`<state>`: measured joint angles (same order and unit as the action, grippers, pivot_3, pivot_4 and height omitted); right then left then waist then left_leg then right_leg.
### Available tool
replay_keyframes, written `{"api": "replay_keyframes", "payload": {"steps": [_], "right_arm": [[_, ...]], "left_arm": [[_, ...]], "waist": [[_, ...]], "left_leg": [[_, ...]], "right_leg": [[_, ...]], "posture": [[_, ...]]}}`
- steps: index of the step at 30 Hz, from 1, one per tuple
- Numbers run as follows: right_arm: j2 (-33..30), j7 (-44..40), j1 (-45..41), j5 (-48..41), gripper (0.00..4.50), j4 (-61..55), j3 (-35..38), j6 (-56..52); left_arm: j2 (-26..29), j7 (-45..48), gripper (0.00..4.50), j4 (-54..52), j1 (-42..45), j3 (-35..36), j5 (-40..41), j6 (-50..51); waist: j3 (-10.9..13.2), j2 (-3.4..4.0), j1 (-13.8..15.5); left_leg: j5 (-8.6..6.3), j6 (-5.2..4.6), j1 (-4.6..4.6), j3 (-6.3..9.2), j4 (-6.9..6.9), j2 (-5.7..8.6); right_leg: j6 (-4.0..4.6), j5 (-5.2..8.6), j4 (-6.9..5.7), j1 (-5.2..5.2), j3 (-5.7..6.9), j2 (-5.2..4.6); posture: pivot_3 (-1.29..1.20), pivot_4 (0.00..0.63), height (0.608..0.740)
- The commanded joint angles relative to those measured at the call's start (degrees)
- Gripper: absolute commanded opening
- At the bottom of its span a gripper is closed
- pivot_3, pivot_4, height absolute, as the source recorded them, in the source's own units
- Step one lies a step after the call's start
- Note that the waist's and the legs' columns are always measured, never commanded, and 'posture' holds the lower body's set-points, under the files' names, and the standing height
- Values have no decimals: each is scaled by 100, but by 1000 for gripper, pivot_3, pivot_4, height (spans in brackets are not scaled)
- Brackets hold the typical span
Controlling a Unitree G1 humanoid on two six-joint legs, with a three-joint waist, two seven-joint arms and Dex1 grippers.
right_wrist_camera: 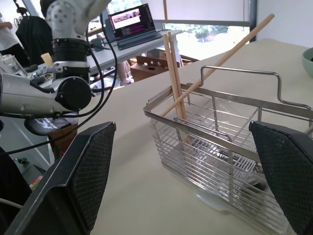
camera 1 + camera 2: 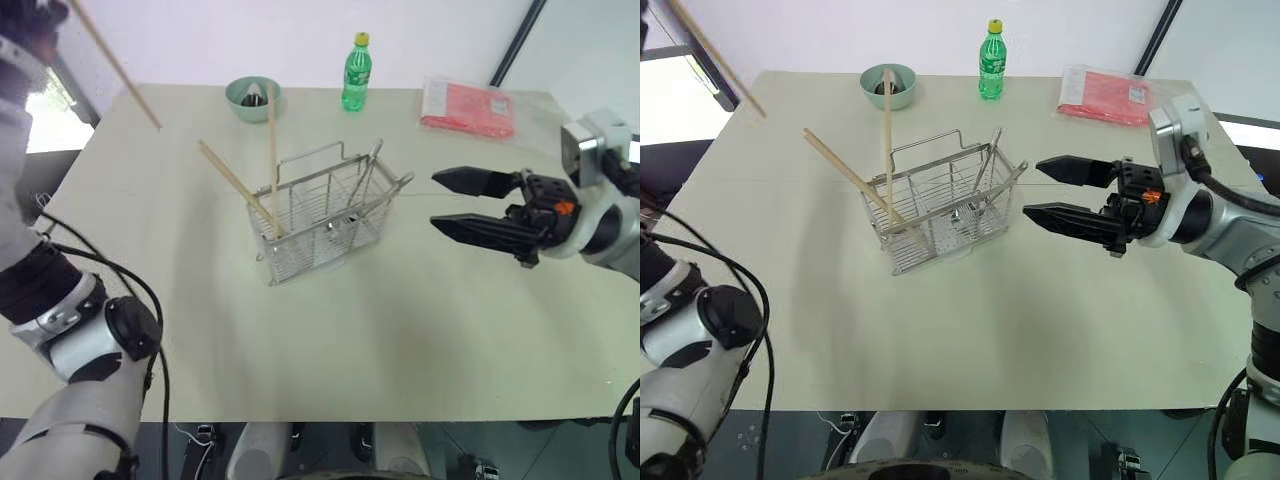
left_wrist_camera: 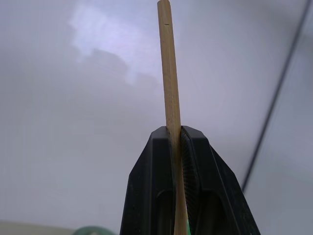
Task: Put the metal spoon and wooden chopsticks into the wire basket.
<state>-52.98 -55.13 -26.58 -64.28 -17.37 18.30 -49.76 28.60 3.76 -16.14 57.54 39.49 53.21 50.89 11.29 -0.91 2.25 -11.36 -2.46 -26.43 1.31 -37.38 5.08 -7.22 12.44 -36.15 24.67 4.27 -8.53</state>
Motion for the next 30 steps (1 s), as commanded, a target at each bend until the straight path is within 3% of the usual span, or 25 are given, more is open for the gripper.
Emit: {"api": "replay_keyframes", "payload": {"steps": [1, 5, 12, 22, 23, 26, 30], "right_arm": [[-35, -25, -63, -25, 4500, -48, 104, 3], [19, 81, -41, -57, 4500, -41, 133, -14], [52, 245, 80, -199, 4500, -187, 277, -56], [68, 470, 230, -346, 4500, -323, 392, -53], [75, 499, 245, -368, 4500, -331, 411, -55], [83, 558, 291, -418, 4500, -351, 449, -55], [88, 598, 347, -454, 4500, -386, 485, -61]], "left_arm": [[-1, -279, 35, -485, 40, -213, 742, 175], [-249, -545, 35, -712, -60, -737, 1037, 147], [-507, -395, 35, -1042, -626, -1789, 709, -101], [-825, -163, 35, -1207, -1347, -2531, 132, -700], [-892, -162, 818, -1201, -1370, -2551, 106, -777], [-1018, -168, 2072, -1205, -1419, -2577, 99, -885], [-1139, -212, 4208, -1263, -1503, -2559, 125, -990]], "waist": [[0, -1, -3], [0, -1, 12], [0, -1, 9], [0, -1, 7], [0, -1, 9], [0, -1, 15], [0, -1, 9]], "left_leg": [[3, 4, 0, 2, 0, -2], [4, 5, 5, 2, -6, 0], [4, 4, 2, 2, -7, 0], [3, 2, -1, 2, -7, 0], [3, 2, -1, 2, -7, 0], [3, 0, -2, 2, -7, 0], [2, -1, -2, 2, -8, 0]], "right_leg": [[0, 0, -2, 0, 1, 3], [1, 0, -1, -9, -1, 3], [2, 0, 1, -9, -6, 2], [20, 10, 4, -8, -8, 1], [21, 10, 4, -8, -8, 0], [21, 10, 7, -10, -7, 0], [21, 10, 8, -10, -7, 0]], "posture": [[0, 150, 684], [0, 150, 684], [0, 150, 684], [0, 150, 684], [0, 150, 684], [0, 150, 684], [0, 150, 684]]}}
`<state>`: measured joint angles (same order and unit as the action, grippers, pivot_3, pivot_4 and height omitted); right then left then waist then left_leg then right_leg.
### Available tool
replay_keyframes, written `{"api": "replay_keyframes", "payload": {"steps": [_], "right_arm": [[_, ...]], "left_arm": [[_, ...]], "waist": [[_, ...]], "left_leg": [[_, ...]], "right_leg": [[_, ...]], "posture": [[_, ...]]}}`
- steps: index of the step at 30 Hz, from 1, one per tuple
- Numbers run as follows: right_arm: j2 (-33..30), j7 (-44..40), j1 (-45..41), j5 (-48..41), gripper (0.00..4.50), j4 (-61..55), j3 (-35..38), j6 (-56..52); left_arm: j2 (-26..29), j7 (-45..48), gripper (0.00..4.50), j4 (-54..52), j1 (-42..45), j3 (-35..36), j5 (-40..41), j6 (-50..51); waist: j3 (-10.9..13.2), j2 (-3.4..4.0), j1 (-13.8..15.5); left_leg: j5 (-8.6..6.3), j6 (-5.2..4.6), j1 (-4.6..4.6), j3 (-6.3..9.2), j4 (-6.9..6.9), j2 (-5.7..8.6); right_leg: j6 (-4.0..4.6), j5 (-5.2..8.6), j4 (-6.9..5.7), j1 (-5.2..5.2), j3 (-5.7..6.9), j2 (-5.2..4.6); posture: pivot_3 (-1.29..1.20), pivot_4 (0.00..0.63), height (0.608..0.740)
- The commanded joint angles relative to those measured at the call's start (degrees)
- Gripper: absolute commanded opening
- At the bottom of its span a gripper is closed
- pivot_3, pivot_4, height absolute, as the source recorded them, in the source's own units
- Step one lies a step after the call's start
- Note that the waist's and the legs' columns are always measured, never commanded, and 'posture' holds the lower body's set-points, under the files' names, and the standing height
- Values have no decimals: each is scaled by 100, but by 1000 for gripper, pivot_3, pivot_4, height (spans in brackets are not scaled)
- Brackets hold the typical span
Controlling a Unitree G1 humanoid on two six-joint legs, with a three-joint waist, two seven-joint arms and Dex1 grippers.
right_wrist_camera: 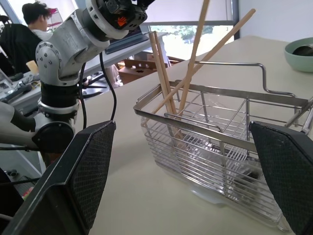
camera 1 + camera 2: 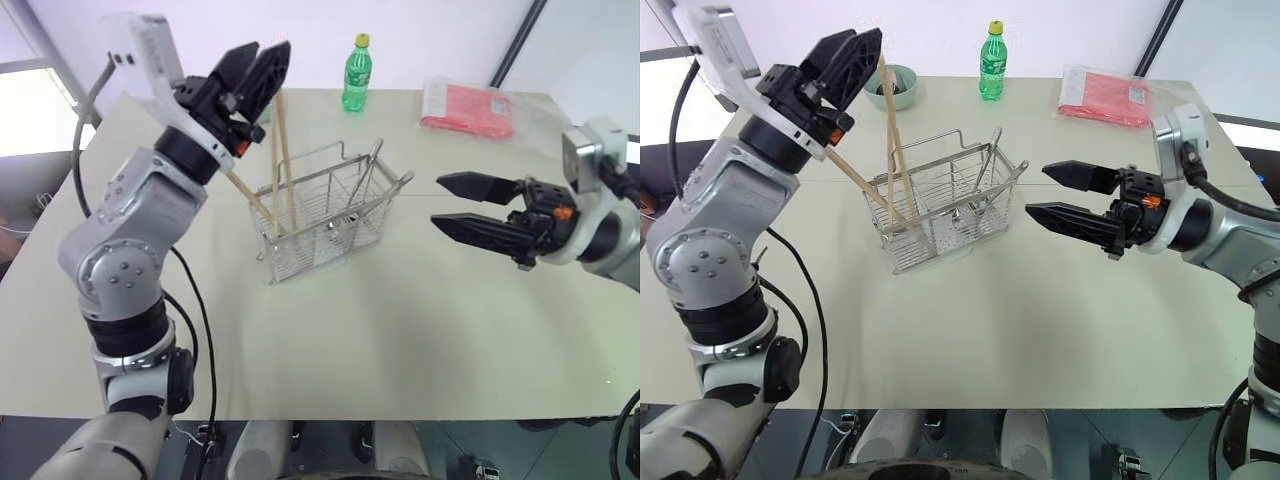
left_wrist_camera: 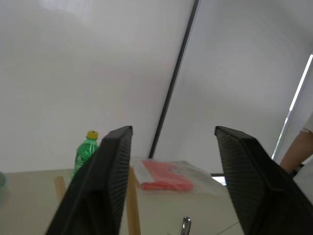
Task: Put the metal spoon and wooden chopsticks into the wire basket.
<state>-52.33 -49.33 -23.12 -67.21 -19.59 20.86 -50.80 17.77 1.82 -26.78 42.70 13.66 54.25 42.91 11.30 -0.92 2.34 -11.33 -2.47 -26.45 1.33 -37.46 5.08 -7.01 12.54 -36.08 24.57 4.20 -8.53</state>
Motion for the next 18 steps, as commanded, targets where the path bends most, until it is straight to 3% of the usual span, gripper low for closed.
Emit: {"api": "replay_keyframes", "payload": {"steps": [1, 5, 9, 14, 18], "right_arm": [[19, 20, 0, -171, 4500, -153, 235, 38], [-27, -16, 1, -159, 4500, -61, 252, 40], [-60, -76, -15, -91, 4500, 4, 234, 62], [-208, -421, -4, 266, 4500, 180, 130, 200], [-245, -691, -1, 517, 4500, 346, 66, 296]], "left_arm": [[-90, -56, 4462, -213, -22, 37, 49, -203], [129, -134, 4462, -192, 210, 205, 130, -136], [732, 45, 4462, -13, 562, 359, 324, 104], [2936, 1968, 4462, 710, 963, 594, 851, 1020], [4461, 4031, 4462, 1107, 520, 726, 675, 991]], "waist": [[0, 0, 0], [0, 0, -1], [0, 0, -4], [0, 7, -34], [2, 9, -27]], "left_leg": [[0, 0, 1, 0, 0, 0], [0, -1, 0, 0, 0, 0], [0, 0, 0, 1, 0, -1], [0, 0, 3, -2, 9, -1], [0, 1, 2, -3, 20, -10]], "right_leg": [[0, 0, 0, 0, 0, 0], [0, 0, 0, 0, 0, 0], [0, 0, -1, 2, 2, 3], [0, 1, -4, 11, -1, 28], [7, 4, 0, 26, -17, 45]], "posture": [[0, 150, 684], [0, 150, 684], [0, 150, 684], [0, 150, 684], [0, 150, 684]]}}
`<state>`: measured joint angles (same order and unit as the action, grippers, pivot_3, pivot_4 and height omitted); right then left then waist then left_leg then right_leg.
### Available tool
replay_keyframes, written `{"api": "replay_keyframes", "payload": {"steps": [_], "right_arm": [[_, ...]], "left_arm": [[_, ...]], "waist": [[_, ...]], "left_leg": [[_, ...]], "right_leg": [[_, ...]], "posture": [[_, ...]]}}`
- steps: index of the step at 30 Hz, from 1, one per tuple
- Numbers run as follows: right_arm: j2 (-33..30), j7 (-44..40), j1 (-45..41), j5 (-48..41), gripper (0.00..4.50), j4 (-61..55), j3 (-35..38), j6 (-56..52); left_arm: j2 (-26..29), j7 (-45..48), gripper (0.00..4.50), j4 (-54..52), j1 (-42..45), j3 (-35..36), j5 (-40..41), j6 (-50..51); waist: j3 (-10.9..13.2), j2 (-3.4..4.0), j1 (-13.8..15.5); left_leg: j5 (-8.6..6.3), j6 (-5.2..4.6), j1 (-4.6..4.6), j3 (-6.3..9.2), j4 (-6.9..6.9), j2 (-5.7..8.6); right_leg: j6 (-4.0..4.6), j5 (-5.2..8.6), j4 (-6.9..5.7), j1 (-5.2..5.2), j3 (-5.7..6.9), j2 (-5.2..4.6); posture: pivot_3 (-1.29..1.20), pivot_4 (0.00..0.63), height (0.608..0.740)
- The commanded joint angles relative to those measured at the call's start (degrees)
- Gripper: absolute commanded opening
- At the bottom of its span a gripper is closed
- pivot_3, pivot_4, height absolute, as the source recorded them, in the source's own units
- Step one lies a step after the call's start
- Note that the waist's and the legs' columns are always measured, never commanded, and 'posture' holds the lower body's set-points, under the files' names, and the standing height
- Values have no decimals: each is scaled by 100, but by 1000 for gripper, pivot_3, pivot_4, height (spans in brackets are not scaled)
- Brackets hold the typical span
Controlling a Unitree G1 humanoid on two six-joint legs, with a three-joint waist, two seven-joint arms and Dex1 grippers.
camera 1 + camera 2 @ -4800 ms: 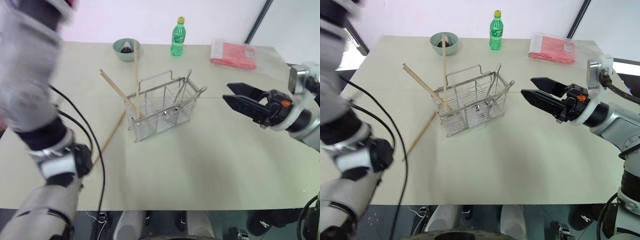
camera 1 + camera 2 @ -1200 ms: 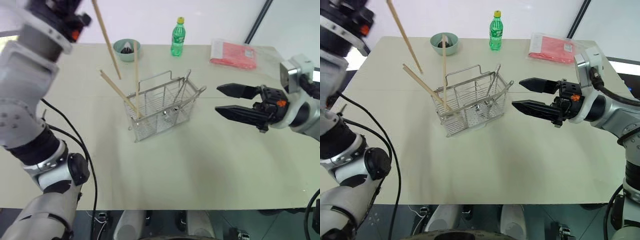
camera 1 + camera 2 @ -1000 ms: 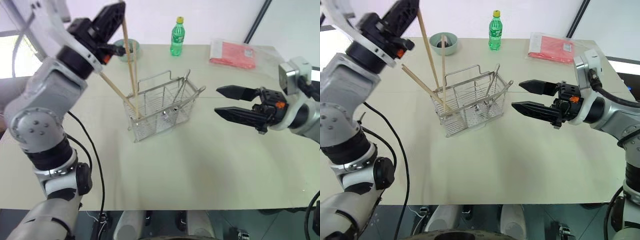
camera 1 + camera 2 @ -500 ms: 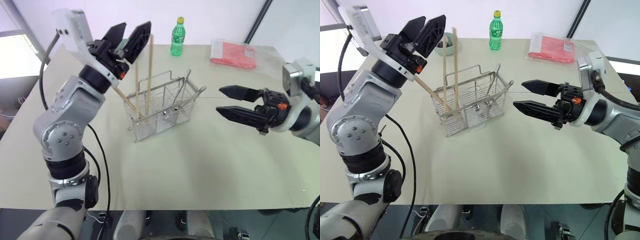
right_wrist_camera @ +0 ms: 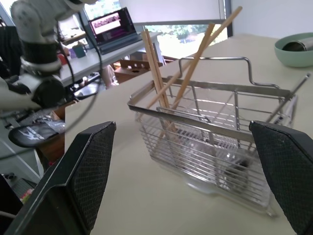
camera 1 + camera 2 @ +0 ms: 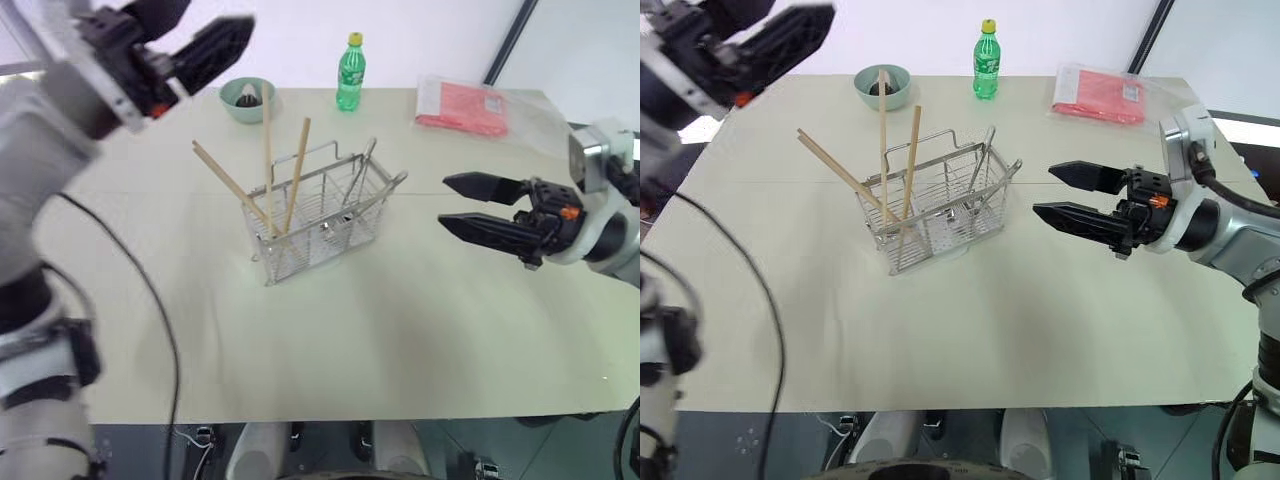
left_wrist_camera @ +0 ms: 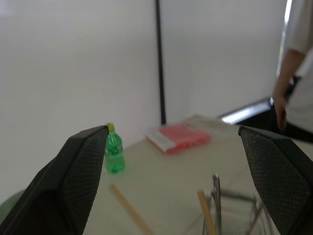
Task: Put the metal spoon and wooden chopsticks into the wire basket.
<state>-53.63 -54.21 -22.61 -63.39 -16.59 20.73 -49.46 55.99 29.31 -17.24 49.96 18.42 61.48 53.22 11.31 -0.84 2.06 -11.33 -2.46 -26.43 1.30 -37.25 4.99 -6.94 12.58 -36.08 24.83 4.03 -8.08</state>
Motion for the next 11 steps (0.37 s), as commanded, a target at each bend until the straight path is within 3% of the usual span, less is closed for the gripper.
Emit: {"api": "replay_keyframes", "payload": {"steps": [1, 6, 11], "right_arm": [[-116, -258, -62, 192, 4500, 91, 61, 179], [-82, -506, -109, 462, 4500, 300, -62, 286], [-37, -695, -152, 632, 4500, 451, -147, 359]], "left_arm": [[906, 1682, 4462, 234, -384, 302, -166, -139], [2101, 3572, 4462, 443, -1886, 856, -873, -424], [2355, 4517, 4462, 78, -3388, 1658, -1603, -603]], "waist": [[1, 4, 0], [5, 11, -2], [12, 23, 7]], "left_leg": [[0, 0, -1, -1, 4, -1], [-1, 2, -4, -13, 14, -4], [-2, 2, -10, -31, 44, -11]], "right_leg": [[2, 1, 1, 9, -2, 0], [20, 4, 11, 36, -16, -15], [24, 4, 16, 53, -34, -18]], "posture": [[0, 150, 684], [0, 150, 684], [0, 150, 684]]}}
